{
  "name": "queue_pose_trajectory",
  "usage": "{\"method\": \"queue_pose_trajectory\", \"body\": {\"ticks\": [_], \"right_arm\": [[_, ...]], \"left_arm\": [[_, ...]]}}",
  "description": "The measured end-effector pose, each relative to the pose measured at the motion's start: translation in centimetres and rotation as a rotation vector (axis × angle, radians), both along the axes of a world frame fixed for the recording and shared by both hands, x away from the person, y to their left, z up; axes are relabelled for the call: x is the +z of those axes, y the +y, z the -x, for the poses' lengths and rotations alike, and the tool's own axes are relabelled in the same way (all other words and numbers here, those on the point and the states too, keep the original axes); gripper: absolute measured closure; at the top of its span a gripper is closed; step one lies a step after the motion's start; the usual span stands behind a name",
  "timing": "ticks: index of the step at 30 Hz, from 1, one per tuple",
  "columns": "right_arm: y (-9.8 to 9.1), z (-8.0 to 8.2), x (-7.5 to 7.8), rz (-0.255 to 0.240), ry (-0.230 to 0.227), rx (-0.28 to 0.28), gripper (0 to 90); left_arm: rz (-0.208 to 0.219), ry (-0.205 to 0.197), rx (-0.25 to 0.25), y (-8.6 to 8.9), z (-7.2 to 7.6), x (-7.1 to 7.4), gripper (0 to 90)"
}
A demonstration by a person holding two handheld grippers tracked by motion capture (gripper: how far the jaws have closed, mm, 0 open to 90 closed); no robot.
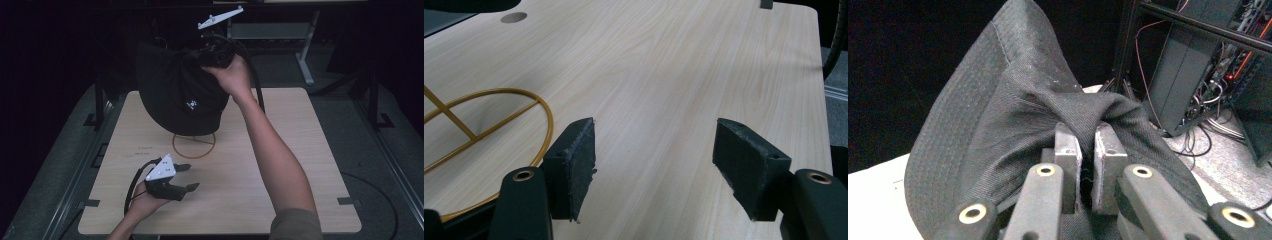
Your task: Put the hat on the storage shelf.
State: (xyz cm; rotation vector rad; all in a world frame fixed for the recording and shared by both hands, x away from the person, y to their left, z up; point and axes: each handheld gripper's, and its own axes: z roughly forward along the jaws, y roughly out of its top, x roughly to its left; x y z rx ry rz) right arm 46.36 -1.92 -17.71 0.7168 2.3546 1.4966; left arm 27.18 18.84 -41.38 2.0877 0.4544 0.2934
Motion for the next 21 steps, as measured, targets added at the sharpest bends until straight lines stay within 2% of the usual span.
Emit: {"method": "queue_pose_trajectory", "body": {"ticks": [5,10,13,14,16,17,21], "right_arm": [[0.9,-0.6,-0.5,0.019,-0.003,0.002,83.1],[2.2,-1.5,-1.0,0.064,0.003,-0.002,82.2],[2.7,-1.7,-1.2,0.075,0.004,-0.006,81.6],[3.0,-1.7,-1.3,0.077,-0.009,-0.004,80.8],[3.8,-1.8,-1.5,0.108,-0.025,-0.006,74.2],[4.6,-1.9,-1.6,0.146,-0.038,-0.017,65.8],[5.0,-2.0,-1.9,0.179,-0.039,-0.007,59.7]], "left_arm": [[0.004,0.000,-0.001,-0.2,0.1,0.0,33.0],[0.004,0.000,-0.006,-0.3,0.1,-0.1,33.0],[0.003,0.000,-0.008,-0.4,0.2,-0.1,33.0],[-0.007,-0.009,-0.017,-0.4,0.2,-0.1,33.0],[-0.005,-0.005,-0.023,-0.6,0.3,-0.1,33.0],[-0.010,-0.007,-0.031,-0.7,0.4,-0.1,33.0],[-0.009,-0.007,-0.038,-0.8,0.4,-0.1,33.0]]}}
